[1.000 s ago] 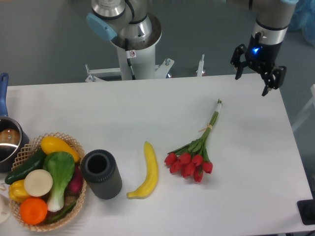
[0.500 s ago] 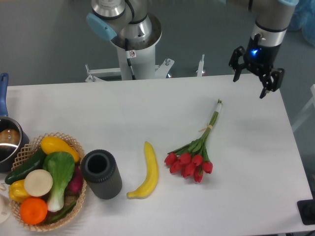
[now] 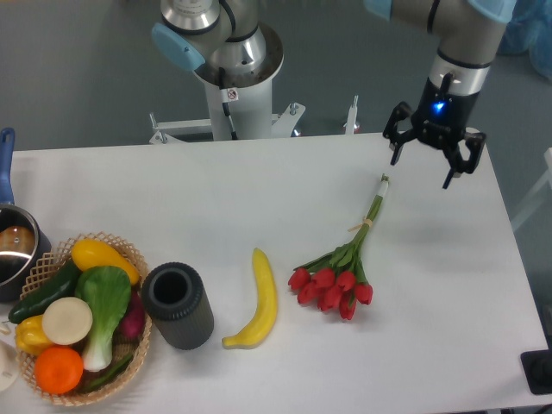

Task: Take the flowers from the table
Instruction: 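Move the open gripper down over the tulip stems near the twine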

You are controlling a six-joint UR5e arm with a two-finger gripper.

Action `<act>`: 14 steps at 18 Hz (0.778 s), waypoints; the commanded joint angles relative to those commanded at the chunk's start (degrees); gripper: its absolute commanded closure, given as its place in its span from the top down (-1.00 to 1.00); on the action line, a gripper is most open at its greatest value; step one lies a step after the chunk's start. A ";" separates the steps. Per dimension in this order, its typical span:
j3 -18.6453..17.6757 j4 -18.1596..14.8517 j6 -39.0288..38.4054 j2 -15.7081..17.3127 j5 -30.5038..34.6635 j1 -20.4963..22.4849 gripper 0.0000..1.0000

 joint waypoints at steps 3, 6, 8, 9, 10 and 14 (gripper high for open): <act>-0.62 0.71 0.00 -2.37 -0.18 -0.70 1.00; -1.06 1.58 0.00 -4.48 0.00 -2.46 1.00; -1.32 2.38 0.09 -5.89 0.26 -3.51 1.00; -1.50 2.38 0.52 -6.59 0.26 -3.86 1.00; -1.76 2.47 0.70 -7.21 0.35 -3.96 1.00; -1.77 2.47 0.61 -8.88 0.44 -5.10 1.00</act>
